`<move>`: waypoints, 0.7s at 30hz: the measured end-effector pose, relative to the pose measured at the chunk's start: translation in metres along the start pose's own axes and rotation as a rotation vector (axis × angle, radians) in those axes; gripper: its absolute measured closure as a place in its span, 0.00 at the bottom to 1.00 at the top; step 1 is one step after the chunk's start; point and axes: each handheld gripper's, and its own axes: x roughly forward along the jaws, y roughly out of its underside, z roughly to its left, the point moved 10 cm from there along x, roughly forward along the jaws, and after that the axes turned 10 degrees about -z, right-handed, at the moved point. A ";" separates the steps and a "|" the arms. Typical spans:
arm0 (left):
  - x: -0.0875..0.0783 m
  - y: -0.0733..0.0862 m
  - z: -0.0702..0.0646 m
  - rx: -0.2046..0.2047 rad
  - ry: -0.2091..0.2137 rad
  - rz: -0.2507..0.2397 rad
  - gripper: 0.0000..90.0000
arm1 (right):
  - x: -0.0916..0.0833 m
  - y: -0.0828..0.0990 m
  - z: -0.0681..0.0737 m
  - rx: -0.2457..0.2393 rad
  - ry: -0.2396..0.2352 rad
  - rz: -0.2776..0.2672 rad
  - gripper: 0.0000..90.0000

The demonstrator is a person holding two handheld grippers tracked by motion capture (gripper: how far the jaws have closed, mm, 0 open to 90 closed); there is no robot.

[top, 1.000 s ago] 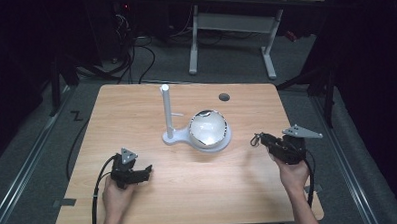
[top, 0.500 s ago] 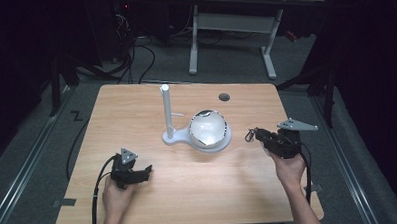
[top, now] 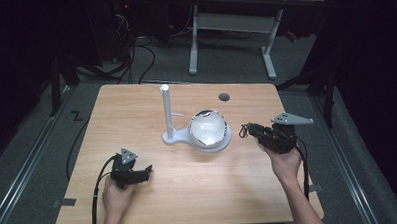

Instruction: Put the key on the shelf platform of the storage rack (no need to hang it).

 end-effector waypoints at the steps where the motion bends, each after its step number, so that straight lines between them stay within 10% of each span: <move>1: 0.000 0.000 0.000 0.005 0.005 0.002 0.20 | 0.002 -0.001 0.001 -0.006 -0.006 0.002 0.83; 21: 0.001 0.000 0.000 0.005 -0.003 -0.007 0.20 | 0.036 -0.030 0.042 -0.084 -0.167 -0.036 0.83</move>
